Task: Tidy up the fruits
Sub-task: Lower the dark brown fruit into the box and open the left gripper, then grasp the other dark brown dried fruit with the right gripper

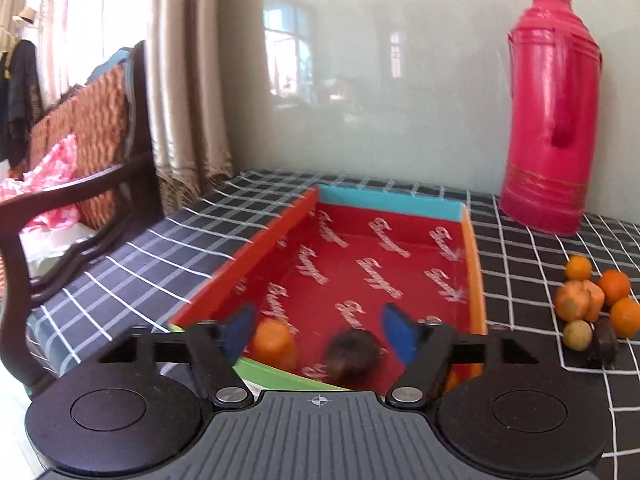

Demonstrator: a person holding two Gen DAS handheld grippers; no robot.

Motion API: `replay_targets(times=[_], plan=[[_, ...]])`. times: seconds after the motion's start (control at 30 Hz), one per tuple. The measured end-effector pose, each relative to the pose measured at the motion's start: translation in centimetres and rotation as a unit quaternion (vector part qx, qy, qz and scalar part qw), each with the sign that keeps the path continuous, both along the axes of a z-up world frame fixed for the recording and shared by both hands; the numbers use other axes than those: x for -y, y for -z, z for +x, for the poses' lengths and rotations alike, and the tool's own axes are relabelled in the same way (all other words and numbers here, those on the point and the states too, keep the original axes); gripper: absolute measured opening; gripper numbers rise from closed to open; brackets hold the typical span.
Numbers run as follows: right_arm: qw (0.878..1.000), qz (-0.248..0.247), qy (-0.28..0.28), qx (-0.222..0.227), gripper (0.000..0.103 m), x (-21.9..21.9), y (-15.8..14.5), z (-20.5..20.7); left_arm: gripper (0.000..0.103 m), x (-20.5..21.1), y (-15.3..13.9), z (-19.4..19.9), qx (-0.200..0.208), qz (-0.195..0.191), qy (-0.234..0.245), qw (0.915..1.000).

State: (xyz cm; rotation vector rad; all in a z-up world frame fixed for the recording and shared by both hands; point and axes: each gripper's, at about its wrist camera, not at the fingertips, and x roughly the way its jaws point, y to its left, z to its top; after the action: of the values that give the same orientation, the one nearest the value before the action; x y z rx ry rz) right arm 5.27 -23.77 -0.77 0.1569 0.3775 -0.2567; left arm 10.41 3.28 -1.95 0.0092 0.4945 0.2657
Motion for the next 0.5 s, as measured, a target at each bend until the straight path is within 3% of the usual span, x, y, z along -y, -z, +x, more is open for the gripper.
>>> replay_targets(times=[0.23, 0.37, 0.5], plan=[[1.000, 0.002, -0.026, -0.016, 0.097, -1.8, 0.5, 1.0, 0.078, -2.5, -0.4, -0.8, 0.008, -0.005, -0.019, 0.9998], [0.999, -0.001, -0.040, -0.024, 0.097, -3.0, 0.9, 1.6, 0.088, -3.9, -0.8, -1.6, 0.019, -0.001, -0.037, 0.9991], [0.998, 0.010, -0.054, -0.037, 0.097, -3.8, 1.4, 2.6, 0.089, -5.4, -0.9, -2.1, 0.026, 0.004, -0.054, 0.9982]])
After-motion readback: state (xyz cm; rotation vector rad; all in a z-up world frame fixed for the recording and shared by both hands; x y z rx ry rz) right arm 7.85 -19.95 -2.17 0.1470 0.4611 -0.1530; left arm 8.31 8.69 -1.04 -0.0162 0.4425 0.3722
